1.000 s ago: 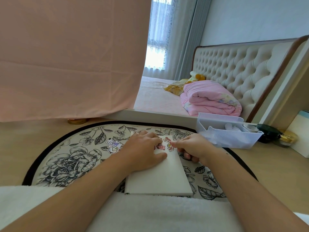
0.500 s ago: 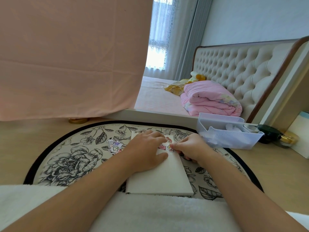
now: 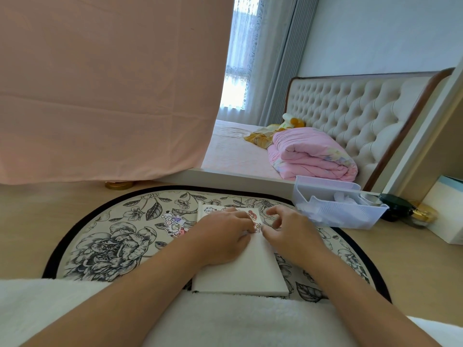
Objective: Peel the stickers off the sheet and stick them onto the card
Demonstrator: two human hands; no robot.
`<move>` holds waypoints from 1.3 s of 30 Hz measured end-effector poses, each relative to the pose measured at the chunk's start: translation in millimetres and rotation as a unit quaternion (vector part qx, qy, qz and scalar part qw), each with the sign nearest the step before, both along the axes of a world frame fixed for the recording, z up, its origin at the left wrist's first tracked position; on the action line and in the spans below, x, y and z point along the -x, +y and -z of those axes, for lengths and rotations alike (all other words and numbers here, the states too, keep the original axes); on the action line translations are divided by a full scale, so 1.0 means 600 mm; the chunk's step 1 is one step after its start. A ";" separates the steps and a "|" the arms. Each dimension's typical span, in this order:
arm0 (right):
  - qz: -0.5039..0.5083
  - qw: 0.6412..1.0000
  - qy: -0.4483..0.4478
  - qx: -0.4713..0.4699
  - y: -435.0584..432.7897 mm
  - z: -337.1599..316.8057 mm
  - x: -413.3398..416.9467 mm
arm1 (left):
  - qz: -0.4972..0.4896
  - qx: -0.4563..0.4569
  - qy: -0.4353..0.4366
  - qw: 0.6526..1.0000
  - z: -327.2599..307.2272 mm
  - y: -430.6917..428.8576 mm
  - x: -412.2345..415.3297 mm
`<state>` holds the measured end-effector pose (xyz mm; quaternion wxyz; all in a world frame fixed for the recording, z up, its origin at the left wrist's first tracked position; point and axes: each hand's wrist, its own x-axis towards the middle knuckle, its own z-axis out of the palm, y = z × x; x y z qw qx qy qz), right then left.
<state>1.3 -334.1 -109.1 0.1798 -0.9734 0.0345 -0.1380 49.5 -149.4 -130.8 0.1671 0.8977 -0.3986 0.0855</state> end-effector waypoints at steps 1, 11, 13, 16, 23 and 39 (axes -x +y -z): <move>-0.025 0.999 -0.003 0.027 0.000 -0.001 0.010 | 0.000 -0.004 -0.003 1.000 0.001 0.000 0.000; -0.086 0.975 0.100 0.177 0.006 0.007 0.020 | -0.002 -0.023 -0.019 1.000 0.001 -0.004 0.005; -0.083 0.973 0.115 0.183 0.006 0.006 0.013 | -0.006 -0.025 -0.013 1.000 -0.001 -0.004 0.006; -0.085 0.970 0.127 0.187 0.003 0.006 0.010 | -0.011 -0.028 -0.003 1.000 -0.001 -0.006 0.007; -0.083 0.975 0.093 0.182 -0.002 0.017 0.027 | -0.012 -0.053 -0.029 0.998 0.005 -0.011 0.010; -0.078 0.978 0.111 0.162 -0.001 0.008 0.022 | -0.004 -0.077 -0.057 0.995 -0.004 -0.013 0.013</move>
